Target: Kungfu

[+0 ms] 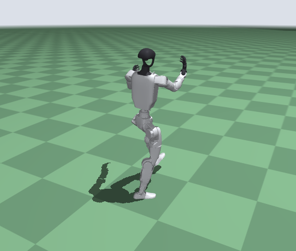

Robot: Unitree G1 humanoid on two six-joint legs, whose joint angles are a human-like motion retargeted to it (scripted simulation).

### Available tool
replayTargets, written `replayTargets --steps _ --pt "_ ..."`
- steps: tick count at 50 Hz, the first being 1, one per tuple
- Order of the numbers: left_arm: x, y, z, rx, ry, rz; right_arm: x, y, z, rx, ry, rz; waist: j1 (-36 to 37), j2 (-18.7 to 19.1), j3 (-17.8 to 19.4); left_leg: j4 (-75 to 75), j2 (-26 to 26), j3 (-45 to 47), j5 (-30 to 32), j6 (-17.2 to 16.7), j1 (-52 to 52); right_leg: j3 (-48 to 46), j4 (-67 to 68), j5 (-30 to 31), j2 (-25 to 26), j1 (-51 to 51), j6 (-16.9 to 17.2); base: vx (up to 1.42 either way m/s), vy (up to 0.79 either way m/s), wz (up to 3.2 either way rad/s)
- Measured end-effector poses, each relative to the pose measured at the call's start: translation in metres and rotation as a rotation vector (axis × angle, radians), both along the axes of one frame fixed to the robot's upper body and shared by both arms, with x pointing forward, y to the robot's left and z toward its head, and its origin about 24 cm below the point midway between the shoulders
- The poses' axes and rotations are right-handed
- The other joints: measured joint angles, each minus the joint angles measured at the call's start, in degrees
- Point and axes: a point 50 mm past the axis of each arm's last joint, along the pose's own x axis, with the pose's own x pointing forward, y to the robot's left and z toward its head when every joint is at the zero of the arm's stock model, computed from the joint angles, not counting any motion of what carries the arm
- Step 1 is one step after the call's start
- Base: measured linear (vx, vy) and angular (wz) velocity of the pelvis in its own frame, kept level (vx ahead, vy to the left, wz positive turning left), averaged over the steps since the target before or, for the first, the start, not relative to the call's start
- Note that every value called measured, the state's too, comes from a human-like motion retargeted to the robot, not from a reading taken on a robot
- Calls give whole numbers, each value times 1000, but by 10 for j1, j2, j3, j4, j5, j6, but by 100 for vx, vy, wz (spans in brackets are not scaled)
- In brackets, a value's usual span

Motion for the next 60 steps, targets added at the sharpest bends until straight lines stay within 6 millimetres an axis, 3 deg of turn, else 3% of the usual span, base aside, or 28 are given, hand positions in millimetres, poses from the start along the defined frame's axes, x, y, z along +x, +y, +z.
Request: replayTargets --steps 2,6,7,8,10,13,15,17,19,20,24,28,30,33,36,38,40,42,43,45,48,50,52,53,56,60 --pt "11 6 29 33 -35 -3 10 1 0 -60 42 -50 -2 -12 -9 -28 -12 29 -2 22 16 -26 -6 1 -2 20 24 81 -5 176" --pt "20 24 80 155 -62 47 22 12 10 -219 82 -135 -31 -13 -38 21 -27 79 57 59 50 -60 -5 9 13 53 81 77 -3 169" --pt "20 27 89 185 -61 66 24 15 10 -239 103 -151 -35 -16 -44 37 -43 67 33 84 58 -67 -3 15 10 59 98 80 -6 129" --pt "20 30 95 208 -59 83 26 17 9 -246 117 -161 -35 -27 -52 38 -72 49 -68 125 66 -76 1 23 -3 60 116 88 -9 108" --pt "22 33 112 276 -54 130 26 17 10 -223 118 -194 -27 -44 -61 31 -91 46 -109 152 76 -96 13 52 -10 77 151 91 -16 77" --pt "24 32 118 259 -69 149 22 20 13 -153 59 -222 10 -66 -62 83 -69 49 -129 130 43 -58 58 164 -30 54 172 84 -26 -5" --pt "24 29 126 209 -141 144 20 19 27 -142 2 -244 2 -35 -43 94 -66 11 -154 125 63 -11 105 215 -8 50 172 34 -19 74" --pt "19 34 135 209 -182 154 20 21 28 -123 7 -236 -8 -7 -42 80 -47 -26 -157 120 78 67 159 234 64 23 172 51 -44 112" --pt "19 36 136 228 -169 151 19 17 24 -77 17 -236 -35 8 -58 106 -15 -82 -164 101 51 107 230 205 155 -21 172 64 -76 121" --pt "20 36 134 236 -149 145 19 15 20 -53 25 -239 -44 10 -66 124 -4 -101 -168 96 33 108 273 194 179 -39 172 48 -48 104" --pt "28 20 127 219 -146 90 20 -2 10 -40 66 -293 -57 42 -76 108 -16 -161 -185 110 63 82 425 196 164 -60 172 46 3 120" --pt "35 8 103 210 -85 56 18 -20 -20 -100 129 -350 -69 40 -78 104 -29 -181 -192 94 100 126 487 183 179 -82 172 48 -5 102" --pt "38 1 80 195 -15 25 14 -28 -41 -161 161 -376 -93 36 -79 103 -49 -195 -197 95 119 153 466 161 190 -92 172 45 5 145" --pt "38 -13 27 139 144 -69 3 -41 -93 -292 281 -419 -149 15 -75 80 -123 -218 -199 125 167 174 391 112 132 -105 163 41 17 178" --pt "26 -35 -42 77 348 -187 -20 -48 -168 -429 499 -439 -178 -27 -60 58 -186 -231 -199 161 209 215 251 105 76 -152 101 30 -8 99" --pt "5 -62 -105 -6 551 -253 -48 -47 -229 -526 717 -423 -205 -52 -40 44 -230 -246 -201 192 245 234 119 128 34 -179 70 22 -13 86" --pt "-31 -105 -173 -145 802 -342 -91 -41 -294 -625 984 -370 -236 -62 -15 29 -257 -257 -199 208 288 221 5 186 -1 -204 59 19 -6 78" --pt "-79 -143 -220 -312 979 -566 -154 -38 -356 -712 1300 -306 -272 -56 10 17 -257 -259 -198 212 329 224 -68 243 -1 -247 79 15 -6 60" --pt "-101 -155 -235 -403 1040 -677 -190 -37 -381 -760 1479 -272 -293 -47 17 12 -246 -260 -198 211 341 220 -90 230 2 -280 89 7 -9 53" --pt "-131 -183 -252 -509 1086 -754 -273 -41 -414 -877 1870 -187 -340 -36 31 -1 -236 -275 -193 210 356 224 -80 141 0 -356 98 -5 -6 51" --pt "-139 -239 -248 -586 1030 -693 -411 -64 -419 -1040 2420 -42 -392 -17 75 -9 -232 -295 -183 215 373 221 -42 237 -2 -429 24 -11 -1 80" --pt "-133 -258 -240 -648 993 -712 -501 -69 -398 -1082 2727 33 -436 -6 93 -16 -223 -310 -177 211 383 200 -17 242 -16 -458 10 -9 -3 125" --pt "-122 -260 -233 -563 986 -866 -573 -66 -368 -1032 2955 75 -459 5 100 -15 -214 -321 -177 205 384 225 -7 247 -11 -475 5 -2 -12 79" --pt "-122 -263 -232 -476 1013 -960 -603 -60 -352 943 -2936 -79 -467 8 99 -13 -210 -331 -178 201 384 245 -8 256 -6 -477 8 8 -19 61" --pt "-133 -266 -237 -224 1125 -1152 -670 -37 -308 676 -2899 -67 -471 3 76 -11 -214 -347 -184 197 378 300 -5 279 9 -480 22 13 -26 21" --pt "-147 -262 -246 -142 1182 -1183 -709 -17 -271 415 -2862 59 -463 -15 40 -16 -233 -355 -196 207 370 288 11 291 15 -469 49 5 -27 -38"
